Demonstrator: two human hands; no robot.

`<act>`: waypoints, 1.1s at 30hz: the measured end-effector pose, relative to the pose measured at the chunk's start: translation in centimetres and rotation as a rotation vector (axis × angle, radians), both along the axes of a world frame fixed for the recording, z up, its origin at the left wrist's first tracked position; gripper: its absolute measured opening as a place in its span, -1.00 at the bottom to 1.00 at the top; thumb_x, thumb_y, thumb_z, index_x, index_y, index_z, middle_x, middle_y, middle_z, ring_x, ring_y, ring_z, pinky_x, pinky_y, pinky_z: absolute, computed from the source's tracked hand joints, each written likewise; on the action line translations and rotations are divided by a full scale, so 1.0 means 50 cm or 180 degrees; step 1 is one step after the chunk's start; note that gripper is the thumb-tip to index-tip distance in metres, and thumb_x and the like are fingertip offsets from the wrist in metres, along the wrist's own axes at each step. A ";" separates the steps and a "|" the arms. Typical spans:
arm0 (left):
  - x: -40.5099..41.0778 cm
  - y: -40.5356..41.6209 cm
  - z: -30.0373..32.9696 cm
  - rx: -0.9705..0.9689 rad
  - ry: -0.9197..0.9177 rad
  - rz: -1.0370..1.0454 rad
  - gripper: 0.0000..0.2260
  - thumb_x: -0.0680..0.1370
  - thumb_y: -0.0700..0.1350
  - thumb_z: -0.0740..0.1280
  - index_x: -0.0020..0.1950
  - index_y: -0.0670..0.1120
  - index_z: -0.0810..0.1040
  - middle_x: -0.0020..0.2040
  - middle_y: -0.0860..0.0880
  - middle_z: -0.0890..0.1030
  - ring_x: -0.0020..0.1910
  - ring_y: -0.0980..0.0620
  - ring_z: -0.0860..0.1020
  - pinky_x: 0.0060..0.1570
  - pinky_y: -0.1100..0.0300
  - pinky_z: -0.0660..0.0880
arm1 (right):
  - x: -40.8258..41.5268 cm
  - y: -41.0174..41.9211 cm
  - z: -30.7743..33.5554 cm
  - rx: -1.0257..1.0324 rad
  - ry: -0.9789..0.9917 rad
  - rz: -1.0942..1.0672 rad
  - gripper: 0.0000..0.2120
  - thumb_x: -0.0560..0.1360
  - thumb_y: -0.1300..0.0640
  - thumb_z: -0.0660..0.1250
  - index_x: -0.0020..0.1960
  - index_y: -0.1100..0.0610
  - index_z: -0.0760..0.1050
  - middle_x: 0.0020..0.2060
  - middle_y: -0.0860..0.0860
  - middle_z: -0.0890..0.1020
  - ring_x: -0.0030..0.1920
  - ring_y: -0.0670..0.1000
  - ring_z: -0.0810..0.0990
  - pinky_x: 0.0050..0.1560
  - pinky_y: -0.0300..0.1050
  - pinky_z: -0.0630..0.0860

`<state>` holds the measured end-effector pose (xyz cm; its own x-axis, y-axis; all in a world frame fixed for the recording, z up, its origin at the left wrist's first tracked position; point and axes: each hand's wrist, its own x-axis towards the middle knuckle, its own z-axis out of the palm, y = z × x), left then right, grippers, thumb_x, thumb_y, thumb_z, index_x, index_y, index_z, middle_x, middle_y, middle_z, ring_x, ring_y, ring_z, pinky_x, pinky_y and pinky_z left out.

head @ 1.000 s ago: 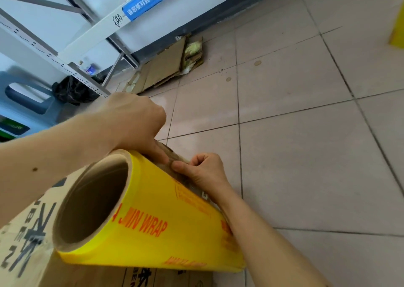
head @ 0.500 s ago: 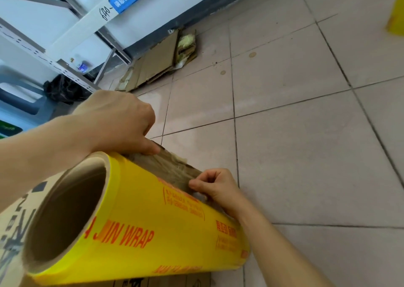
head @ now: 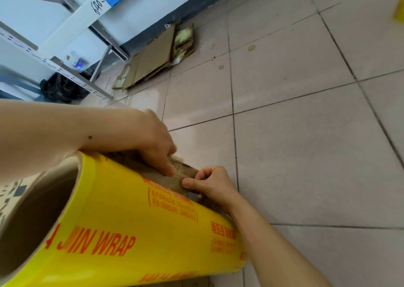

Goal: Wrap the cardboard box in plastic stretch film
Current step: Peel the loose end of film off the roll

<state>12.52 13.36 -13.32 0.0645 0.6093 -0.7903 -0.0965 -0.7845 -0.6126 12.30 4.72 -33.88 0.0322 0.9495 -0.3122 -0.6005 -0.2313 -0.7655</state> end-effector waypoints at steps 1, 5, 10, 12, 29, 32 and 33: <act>-0.003 0.002 -0.001 -0.0029 -0.0010 0.0179 -0.43 0.56 0.44 0.03 0.35 0.08 0.42 0.25 0.02 0.54 0.13 -0.01 0.48 -0.02 0.06 0.36 | 0.007 -0.007 -0.006 0.0073 0.0018 0.0067 -0.79 0.34 0.13 0.60 -0.27 0.14 0.58 -0.41 0.02 0.62 -0.39 -0.06 0.58 -0.35 -0.18 0.53; -0.002 0.004 -0.001 -0.0091 -0.0010 0.0390 -0.52 0.63 0.31 0.06 0.36 0.03 0.43 0.32 0.00 0.51 0.27 -0.05 0.48 0.01 0.07 0.33 | 0.029 -0.054 -0.037 0.0256 -0.0172 0.0612 -0.94 0.49 0.14 0.47 -0.17 0.06 0.67 -0.32 0.01 0.65 -0.29 -0.04 0.60 -0.21 -0.19 0.56; -0.004 -0.003 -0.007 -0.0134 -0.0057 0.0510 -0.56 0.67 0.23 0.03 0.39 0.00 0.40 0.34 -0.02 0.49 0.29 -0.07 0.47 0.01 0.09 0.30 | 0.023 -0.056 -0.053 0.0178 -0.0157 0.0042 -0.89 0.53 0.17 0.40 -0.14 0.15 0.66 -0.39 0.03 0.61 -0.40 -0.03 0.52 -0.32 -0.18 0.50; -0.008 -0.003 -0.008 -0.0161 -0.0064 0.0472 -0.56 0.68 0.22 0.01 0.40 0.00 0.39 0.35 -0.03 0.48 0.29 -0.08 0.47 0.01 0.09 0.29 | 0.010 -0.042 -0.055 0.0148 -0.0307 -0.0241 -0.88 0.52 0.13 0.43 -0.15 0.16 0.68 -0.34 0.09 0.63 -0.35 0.03 0.53 -0.29 -0.13 0.52; -0.012 0.001 -0.015 -0.0136 -0.0004 0.0499 -0.36 0.54 0.43 0.08 0.38 -0.02 0.40 0.31 -0.02 0.50 0.27 -0.06 0.47 0.09 0.06 0.37 | 0.029 -0.010 -0.017 -0.0766 -0.0675 0.0907 -0.64 0.52 -0.19 0.36 -0.13 0.13 0.50 -0.53 -0.02 0.59 -0.59 -0.11 0.49 -0.54 -0.27 0.39; -0.014 0.007 -0.016 -0.0139 -0.0065 0.0580 -0.36 0.53 0.44 0.10 0.36 -0.01 0.41 0.30 -0.01 0.51 0.26 -0.05 0.48 0.12 0.05 0.39 | 0.031 -0.020 -0.023 -0.0811 -0.1025 0.0961 -0.54 0.52 -0.28 0.30 -0.05 0.15 0.53 -0.49 -0.03 0.59 -0.56 -0.11 0.48 -0.52 -0.27 0.36; -0.014 0.009 -0.016 -0.0142 -0.0084 0.0608 -0.37 0.53 0.44 0.11 0.36 -0.01 0.41 0.31 -0.01 0.50 0.26 -0.05 0.48 0.12 0.06 0.39 | 0.037 -0.024 -0.027 -0.0825 -0.1086 0.0954 -0.51 0.51 -0.29 0.30 0.00 0.17 0.56 -0.50 -0.04 0.58 -0.56 -0.12 0.47 -0.52 -0.28 0.35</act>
<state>11.82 13.80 -14.14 -0.0278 0.5768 -0.8164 0.0724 -0.8134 -0.5772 14.14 3.54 -35.21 -0.0881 0.8255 -0.5574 -0.2053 -0.5627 -0.8008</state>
